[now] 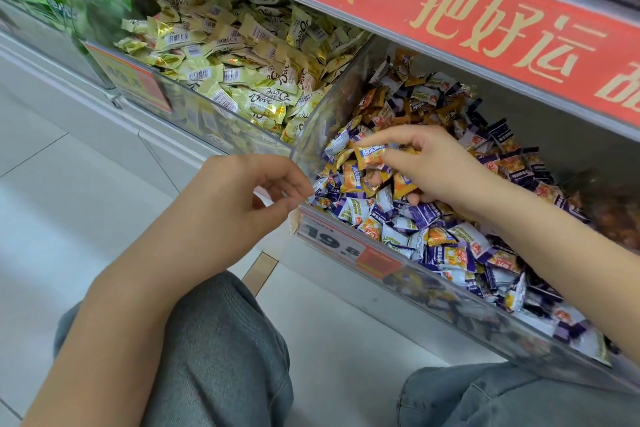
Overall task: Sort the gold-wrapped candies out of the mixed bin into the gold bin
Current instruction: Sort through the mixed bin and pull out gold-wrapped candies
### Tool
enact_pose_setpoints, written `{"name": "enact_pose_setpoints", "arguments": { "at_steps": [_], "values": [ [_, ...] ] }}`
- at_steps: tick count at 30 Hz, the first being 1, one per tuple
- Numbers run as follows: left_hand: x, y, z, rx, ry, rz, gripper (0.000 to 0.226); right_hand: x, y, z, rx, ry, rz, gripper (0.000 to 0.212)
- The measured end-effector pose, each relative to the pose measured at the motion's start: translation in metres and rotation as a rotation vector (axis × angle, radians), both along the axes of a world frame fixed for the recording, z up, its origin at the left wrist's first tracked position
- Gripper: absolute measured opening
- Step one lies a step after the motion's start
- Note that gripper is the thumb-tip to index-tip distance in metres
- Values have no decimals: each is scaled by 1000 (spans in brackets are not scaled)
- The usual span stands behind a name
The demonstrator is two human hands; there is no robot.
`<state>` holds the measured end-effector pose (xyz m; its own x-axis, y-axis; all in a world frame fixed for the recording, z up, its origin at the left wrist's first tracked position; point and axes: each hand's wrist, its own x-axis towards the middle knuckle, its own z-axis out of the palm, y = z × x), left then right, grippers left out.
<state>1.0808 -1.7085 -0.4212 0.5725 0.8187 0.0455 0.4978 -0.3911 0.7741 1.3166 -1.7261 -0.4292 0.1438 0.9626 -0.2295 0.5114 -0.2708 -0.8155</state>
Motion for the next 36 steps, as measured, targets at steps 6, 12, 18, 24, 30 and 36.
{"name": "enact_pose_setpoints", "arguments": {
  "at_steps": [6, 12, 18, 24, 30, 36],
  "values": [
    [0, 1, -1, 7, -3, -7, 23, 5, 11, -2, -251, 574, -300, 22],
    [0, 0, 0, -2, -18, -10, 22, 10, 10, 5, -369, 791, -252, 30],
    [1, 0, 0, -6, -15, -9, 21, 5, 10, 4, -127, 185, 58, 21],
    [1, 0, 1, -6, -11, -15, 23, -14, 16, -1, -97, -801, 511, 43],
    [1, 0, 1, -3, -5, -22, 26, -16, 19, 1, -155, -1066, 532, 63],
    [1, 1, 1, -8, -4, -34, 23, 4, 13, 0, 13, -879, 449, 31]
  ]
}}
